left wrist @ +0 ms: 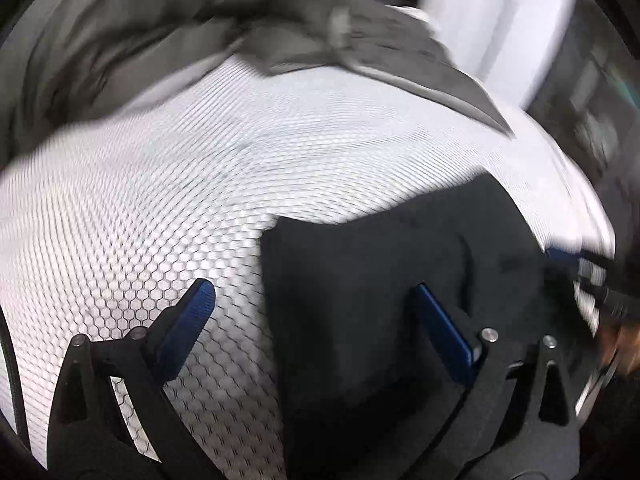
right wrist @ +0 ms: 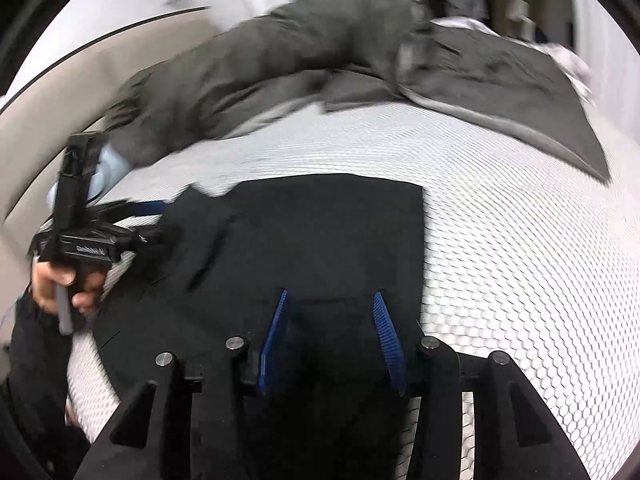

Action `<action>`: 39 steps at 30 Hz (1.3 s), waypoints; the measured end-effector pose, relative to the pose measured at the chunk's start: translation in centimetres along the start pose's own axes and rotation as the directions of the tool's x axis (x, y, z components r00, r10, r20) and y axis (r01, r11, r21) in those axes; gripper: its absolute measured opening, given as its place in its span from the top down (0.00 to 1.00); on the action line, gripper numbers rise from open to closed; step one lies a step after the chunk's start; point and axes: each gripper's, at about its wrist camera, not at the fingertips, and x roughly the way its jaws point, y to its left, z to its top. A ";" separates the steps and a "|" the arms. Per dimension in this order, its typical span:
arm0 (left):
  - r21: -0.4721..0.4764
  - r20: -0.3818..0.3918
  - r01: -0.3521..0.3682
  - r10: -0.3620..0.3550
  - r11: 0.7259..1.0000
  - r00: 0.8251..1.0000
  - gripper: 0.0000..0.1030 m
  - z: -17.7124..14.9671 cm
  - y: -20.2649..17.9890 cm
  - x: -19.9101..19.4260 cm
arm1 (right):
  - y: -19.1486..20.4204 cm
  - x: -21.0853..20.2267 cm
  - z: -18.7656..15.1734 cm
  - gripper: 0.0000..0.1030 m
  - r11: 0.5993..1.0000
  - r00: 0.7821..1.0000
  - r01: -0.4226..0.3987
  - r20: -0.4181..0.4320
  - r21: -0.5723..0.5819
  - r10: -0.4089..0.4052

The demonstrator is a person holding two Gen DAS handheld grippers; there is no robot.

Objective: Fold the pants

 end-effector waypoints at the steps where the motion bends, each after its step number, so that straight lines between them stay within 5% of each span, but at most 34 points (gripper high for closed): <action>1: -0.064 -0.011 0.035 -0.035 0.997 0.999 0.10 0.4 1.2 0.6 | -0.6 0.6 -0.1 0.57 1.000 1.000 0.004 -0.015 0.028 -0.003; 2: -0.093 -0.015 0.049 -0.051 0.994 0.999 0.15 0.6 1.9 1.0 | -1.1 1.4 -0.2 0.63 0.999 0.999 0.013 -0.038 0.049 -0.012; 6: -0.166 -0.002 -0.048 0.048 0.985 0.999 0.16 1.0 4.3 0.9 | -2.4 1.5 -0.4 0.63 0.998 0.999 -0.005 -0.050 0.060 0.008; 9: -0.176 -0.003 -0.041 0.041 0.983 0.999 0.21 0.5 4.4 -0.6 | -2.2 0.1 -0.5 0.63 0.999 0.999 -0.020 -0.028 0.046 0.021; 17: -0.124 0.030 0.061 -0.058 0.990 0.998 0.21 -6.2 -0.1 -7.1 | -4.8 -3.4 -2.4 0.47 0.975 0.988 -0.154 0.022 0.157 0.153; 20: -0.126 0.004 0.007 -0.006 0.992 1.000 0.21 -8.3 -1.6 -6.9 | -3.9 -3.6 -3.8 0.46 0.965 0.979 -0.202 0.006 0.166 0.204; 24: -0.120 -0.011 -0.012 0.011 0.993 1.000 0.21 -11.4 -1.9 -6.5 | -1.6 -3.5 -5.6 0.44 0.994 0.993 -0.097 -0.064 0.042 0.099; 29: -0.092 0.007 -0.067 0.068 0.994 0.998 0.21 -12.9 -2.3 -8.2 | -4.0 -6.0 -7.2 0.41 0.998 0.998 0.013 -0.069 0.058 -0.009; 32: -0.058 0.025 -0.079 0.080 0.995 0.996 0.21 -13.5 -3.5 -9.7 | -5.0 -7.0 -7.3 0.41 0.990 0.998 -0.046 -0.025 0.130 0.049; 36: -0.057 0.012 -0.016 0.016 0.998 1.000 0.21 -14.3 -4.6 -9.7 | -1.5 -8.8 -6.8 0.41 0.979 0.982 -0.184 0.058 0.084 0.180; 39: 0.005 -0.014 -0.055 0.055 0.998 0.998 0.21 -14.6 -5.6 -8.4 | 1.8 -5.7 -6.7 0.41 0.995 0.994 -0.097 -0.045 0.020 0.098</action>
